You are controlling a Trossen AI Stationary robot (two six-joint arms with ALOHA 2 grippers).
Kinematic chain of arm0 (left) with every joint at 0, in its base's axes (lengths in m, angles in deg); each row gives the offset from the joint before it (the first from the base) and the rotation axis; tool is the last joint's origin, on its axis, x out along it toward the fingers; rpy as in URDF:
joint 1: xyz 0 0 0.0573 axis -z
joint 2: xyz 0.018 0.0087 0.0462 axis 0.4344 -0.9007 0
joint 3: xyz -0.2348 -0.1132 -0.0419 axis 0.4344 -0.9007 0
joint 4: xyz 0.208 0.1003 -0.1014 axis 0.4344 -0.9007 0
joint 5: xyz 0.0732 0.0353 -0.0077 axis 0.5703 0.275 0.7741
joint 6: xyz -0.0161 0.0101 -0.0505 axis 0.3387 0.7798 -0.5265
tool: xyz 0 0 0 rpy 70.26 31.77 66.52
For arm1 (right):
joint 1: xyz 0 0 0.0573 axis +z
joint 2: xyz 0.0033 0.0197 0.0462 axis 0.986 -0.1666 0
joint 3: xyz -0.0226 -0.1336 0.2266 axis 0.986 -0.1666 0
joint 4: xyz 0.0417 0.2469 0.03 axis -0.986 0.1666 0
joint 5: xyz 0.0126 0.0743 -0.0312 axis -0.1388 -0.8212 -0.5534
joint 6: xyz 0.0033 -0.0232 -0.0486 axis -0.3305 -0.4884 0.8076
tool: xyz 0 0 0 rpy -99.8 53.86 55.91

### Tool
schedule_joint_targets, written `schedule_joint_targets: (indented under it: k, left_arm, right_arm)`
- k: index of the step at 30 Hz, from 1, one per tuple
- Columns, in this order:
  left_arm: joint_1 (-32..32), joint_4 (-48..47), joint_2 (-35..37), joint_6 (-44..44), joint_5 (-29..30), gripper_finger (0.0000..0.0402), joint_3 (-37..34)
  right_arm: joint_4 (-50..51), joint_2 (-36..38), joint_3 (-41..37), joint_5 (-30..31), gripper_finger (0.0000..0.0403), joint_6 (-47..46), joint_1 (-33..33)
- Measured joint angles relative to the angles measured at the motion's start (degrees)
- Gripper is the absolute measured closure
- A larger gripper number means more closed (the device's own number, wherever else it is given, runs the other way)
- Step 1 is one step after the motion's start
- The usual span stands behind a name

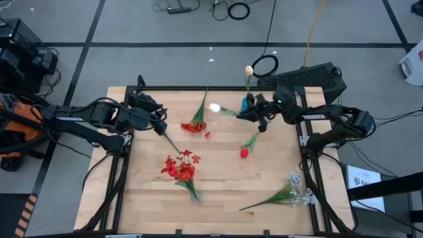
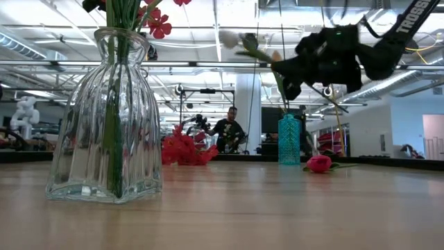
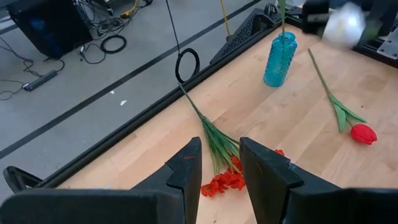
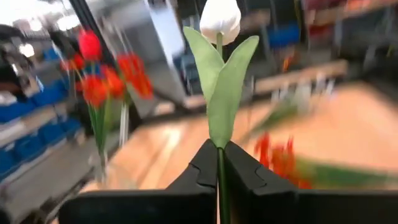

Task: Sort flowers into vase by color
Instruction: Put the white flower into the blue vase

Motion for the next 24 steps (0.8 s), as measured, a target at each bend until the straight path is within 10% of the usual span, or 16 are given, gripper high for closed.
schedule_joint_targets:
  k: [10, 24]
  left_arm:
    - [0.0, 0.0, 0.0, 3.4, 0.0, 0.0286, 0.0]
    - [0.0, -0.3, 0.0, 3.5, 0.0, 0.0286, 0.0]
  right_arm:
    - [65.4, -1.4, 22.1, 22.5, 0.0403, 38.6, 9.4]
    - [82.0, -6.9, 30.0, 32.4, 0.0390, 49.6, 15.4]
